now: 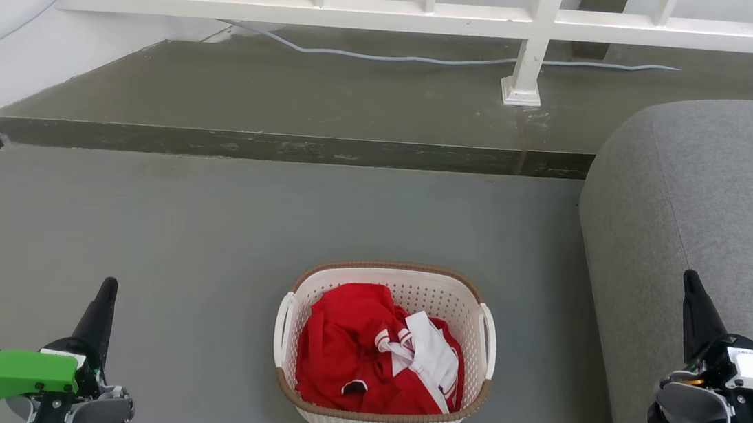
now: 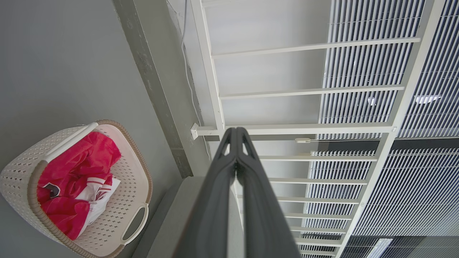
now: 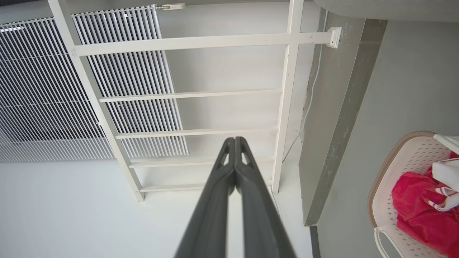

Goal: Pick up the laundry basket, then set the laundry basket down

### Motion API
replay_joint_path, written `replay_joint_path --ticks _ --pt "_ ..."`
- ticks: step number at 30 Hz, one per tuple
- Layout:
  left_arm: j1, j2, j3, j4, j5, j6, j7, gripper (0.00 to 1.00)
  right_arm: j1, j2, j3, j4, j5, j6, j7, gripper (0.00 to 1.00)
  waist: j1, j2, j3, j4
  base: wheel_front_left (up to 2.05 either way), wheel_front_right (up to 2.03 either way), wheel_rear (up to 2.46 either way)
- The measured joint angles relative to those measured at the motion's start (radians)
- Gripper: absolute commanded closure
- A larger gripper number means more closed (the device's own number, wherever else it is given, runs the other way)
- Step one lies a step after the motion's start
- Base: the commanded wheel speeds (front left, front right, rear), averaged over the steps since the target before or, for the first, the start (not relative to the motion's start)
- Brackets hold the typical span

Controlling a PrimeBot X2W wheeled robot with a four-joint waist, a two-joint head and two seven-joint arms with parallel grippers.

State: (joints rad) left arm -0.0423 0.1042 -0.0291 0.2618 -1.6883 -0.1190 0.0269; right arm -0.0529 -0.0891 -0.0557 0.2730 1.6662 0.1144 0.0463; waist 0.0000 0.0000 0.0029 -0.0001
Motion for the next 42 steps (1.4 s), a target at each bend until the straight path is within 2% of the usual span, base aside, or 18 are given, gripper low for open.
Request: replay_joint_path --ticks 42 --pt "-0.002 0.000 0.005 0.015 0.000 -0.001 0.003 1.00 -0.001 0.001 -0.003 0.007 0.000 0.002 0.003 1.00 0.0000 0.0000 0.000 0.000 0.00 0.00 0.00"
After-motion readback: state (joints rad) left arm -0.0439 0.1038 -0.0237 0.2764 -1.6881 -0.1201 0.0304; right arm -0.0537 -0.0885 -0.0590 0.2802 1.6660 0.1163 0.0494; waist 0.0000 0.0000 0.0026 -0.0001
